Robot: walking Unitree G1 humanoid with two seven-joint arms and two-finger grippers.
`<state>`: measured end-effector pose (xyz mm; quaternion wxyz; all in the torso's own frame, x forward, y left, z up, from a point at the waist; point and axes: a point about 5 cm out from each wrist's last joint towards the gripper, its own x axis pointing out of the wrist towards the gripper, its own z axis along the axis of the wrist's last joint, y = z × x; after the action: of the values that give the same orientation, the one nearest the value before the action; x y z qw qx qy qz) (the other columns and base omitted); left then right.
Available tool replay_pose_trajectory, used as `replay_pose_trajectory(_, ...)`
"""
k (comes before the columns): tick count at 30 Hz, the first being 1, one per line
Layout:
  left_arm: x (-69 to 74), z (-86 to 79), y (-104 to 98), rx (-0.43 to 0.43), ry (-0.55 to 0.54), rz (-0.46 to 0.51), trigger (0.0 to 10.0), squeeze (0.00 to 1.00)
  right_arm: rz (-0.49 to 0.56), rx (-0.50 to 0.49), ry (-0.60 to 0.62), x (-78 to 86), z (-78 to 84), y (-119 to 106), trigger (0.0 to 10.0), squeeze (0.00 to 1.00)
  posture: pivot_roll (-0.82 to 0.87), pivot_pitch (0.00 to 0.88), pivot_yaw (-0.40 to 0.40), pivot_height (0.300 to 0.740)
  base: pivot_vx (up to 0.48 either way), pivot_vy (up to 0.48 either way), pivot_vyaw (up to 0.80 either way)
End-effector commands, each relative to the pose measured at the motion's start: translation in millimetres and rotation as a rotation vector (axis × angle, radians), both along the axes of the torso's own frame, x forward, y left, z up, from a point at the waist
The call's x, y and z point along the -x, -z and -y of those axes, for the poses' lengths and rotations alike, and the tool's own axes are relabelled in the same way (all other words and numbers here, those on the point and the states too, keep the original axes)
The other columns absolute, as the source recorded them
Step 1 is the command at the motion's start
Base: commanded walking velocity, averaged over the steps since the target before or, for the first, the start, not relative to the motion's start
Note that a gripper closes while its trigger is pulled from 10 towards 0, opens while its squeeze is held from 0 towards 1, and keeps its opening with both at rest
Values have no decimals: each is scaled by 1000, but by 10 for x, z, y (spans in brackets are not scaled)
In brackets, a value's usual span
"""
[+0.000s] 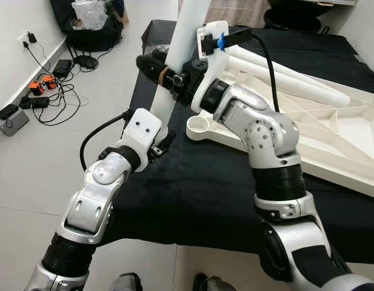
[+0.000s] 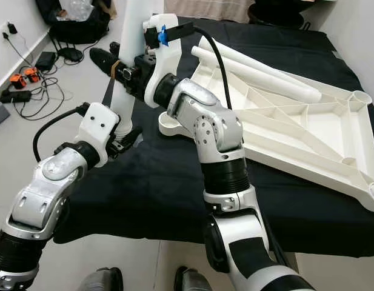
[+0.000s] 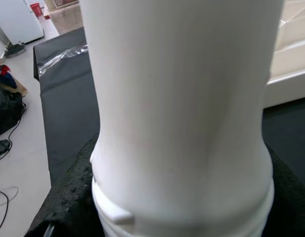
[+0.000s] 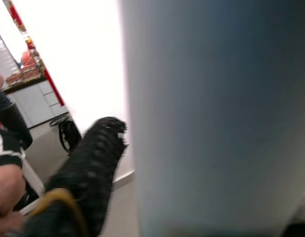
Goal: Building children table
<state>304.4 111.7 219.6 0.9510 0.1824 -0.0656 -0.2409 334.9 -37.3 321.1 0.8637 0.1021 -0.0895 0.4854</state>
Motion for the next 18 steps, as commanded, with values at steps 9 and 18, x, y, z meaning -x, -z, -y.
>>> replay_pose_trajectory(9,188,-29,18,3,190,-71,10000,0,55,22,-111,54,29,112,10000,0,87,125,-65,740,0,0,0)
replay_pose_trajectory(18,292,-167,25,5,286,-156,10000,0,64,35,-296,64,267,113,10000,0,95,129,-65,740,0,0,0)
